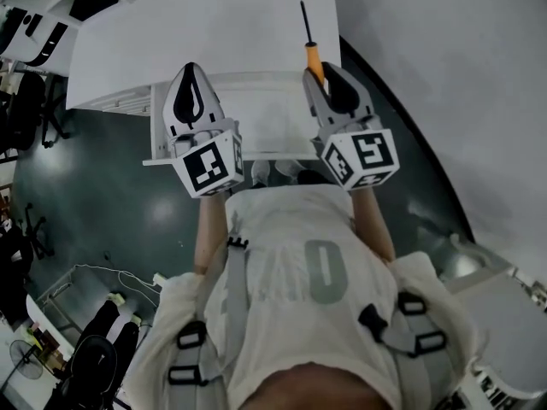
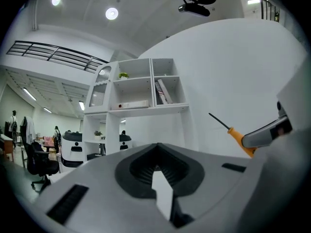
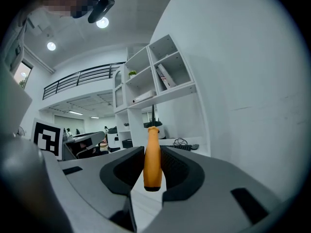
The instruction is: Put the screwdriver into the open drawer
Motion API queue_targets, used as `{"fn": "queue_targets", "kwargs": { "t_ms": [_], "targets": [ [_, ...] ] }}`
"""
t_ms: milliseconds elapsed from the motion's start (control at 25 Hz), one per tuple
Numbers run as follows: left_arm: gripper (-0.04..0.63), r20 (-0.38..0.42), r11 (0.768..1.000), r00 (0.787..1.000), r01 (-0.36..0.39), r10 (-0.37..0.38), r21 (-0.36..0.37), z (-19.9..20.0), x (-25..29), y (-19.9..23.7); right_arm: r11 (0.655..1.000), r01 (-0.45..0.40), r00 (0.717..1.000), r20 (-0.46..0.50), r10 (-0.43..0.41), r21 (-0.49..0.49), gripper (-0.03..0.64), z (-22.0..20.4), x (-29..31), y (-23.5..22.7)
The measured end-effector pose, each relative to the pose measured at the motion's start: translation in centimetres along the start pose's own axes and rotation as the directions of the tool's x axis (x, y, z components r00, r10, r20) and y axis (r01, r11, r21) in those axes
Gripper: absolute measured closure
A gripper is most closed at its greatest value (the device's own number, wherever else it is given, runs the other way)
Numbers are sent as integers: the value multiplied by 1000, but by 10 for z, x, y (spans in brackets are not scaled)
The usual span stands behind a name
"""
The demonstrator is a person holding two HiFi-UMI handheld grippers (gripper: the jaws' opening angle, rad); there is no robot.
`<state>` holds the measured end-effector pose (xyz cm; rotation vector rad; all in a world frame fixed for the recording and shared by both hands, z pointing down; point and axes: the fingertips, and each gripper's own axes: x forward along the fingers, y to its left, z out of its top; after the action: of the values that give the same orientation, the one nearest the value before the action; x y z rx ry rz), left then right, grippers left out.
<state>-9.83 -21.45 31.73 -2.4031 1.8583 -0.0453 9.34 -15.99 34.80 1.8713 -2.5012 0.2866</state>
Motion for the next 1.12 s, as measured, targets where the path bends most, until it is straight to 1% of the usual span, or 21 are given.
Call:
{"fn": "queue_targets", "kwargs": {
  "t_ms": [240, 400, 560, 760, 960, 1120],
  "targets": [
    [589, 4, 1000, 1000, 26, -26, -1, 3, 10, 3, 999, 35, 999, 4, -35, 9, 512, 1, 3, 0],
    [589, 3, 999, 999, 33, -33, -1, 2, 13, 4, 999, 40, 999, 1, -40, 5, 512, 1, 6, -1],
    [589, 19, 999, 999, 32, -32, 0, 4, 15, 9, 999, 38, 999, -2, -38, 2, 512, 1, 11, 0],
    [589, 4, 1000, 1000, -1, 1, -6, 1, 18, 26, 1000, 4, 1000, -7, -4, -4, 512, 4, 28, 10],
    [589, -4, 1000, 1000, -16, 16, -7, 2, 8, 22, 996, -54, 998, -29, 52, -66, 512, 3, 31, 16],
    [589, -10, 999, 999, -38, 38, -12, -2, 5, 29, 991, -112, 992, -72, 106, -80, 512, -17, 42, 27]
  ]
}}
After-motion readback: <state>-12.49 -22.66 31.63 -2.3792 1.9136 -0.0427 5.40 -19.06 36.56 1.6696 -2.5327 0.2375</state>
